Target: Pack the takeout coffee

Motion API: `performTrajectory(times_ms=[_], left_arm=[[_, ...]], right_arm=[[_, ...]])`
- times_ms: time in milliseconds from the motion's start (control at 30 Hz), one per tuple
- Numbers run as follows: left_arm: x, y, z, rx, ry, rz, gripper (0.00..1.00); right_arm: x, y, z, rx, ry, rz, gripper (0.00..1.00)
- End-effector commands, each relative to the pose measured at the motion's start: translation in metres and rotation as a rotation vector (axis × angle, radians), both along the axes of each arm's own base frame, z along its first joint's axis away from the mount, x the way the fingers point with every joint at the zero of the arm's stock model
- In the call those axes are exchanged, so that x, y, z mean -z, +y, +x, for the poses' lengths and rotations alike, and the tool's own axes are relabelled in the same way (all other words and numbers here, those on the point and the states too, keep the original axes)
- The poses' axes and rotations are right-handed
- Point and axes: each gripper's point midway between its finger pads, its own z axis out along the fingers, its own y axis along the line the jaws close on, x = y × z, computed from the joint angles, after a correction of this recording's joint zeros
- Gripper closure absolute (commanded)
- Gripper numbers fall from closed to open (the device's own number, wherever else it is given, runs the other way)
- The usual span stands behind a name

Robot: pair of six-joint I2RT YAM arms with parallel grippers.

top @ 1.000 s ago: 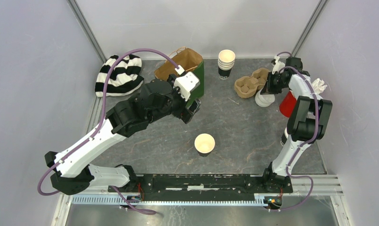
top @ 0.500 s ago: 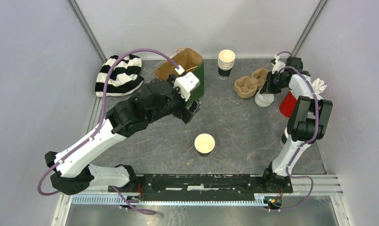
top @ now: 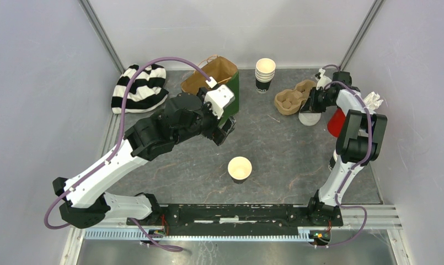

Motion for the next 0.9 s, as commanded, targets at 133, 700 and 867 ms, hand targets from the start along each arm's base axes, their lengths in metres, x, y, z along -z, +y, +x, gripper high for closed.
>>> performTrajectory(times_ms=[133,700,867], left_arm=[[-0.0172,-0.0035,0.0008,0.03,-0.058,-0.008,0.08],[-0.0167,-0.0047,0.0002,0.035,-0.054,-0.008,0.08],[-0.0166,-0.0046,-0.0002,0.036,-0.052,-0.01,0.08]], right_arm=[[-0.0015,-0.0017,0.0043,-0.001,-0.033,0.028,0.82],[-0.0018,0.0008,0.003,0.01,-0.032,0.087,0.97],[-0.0009,-0.0008,0.0024,0.014,-0.034,0.075,1.0]])
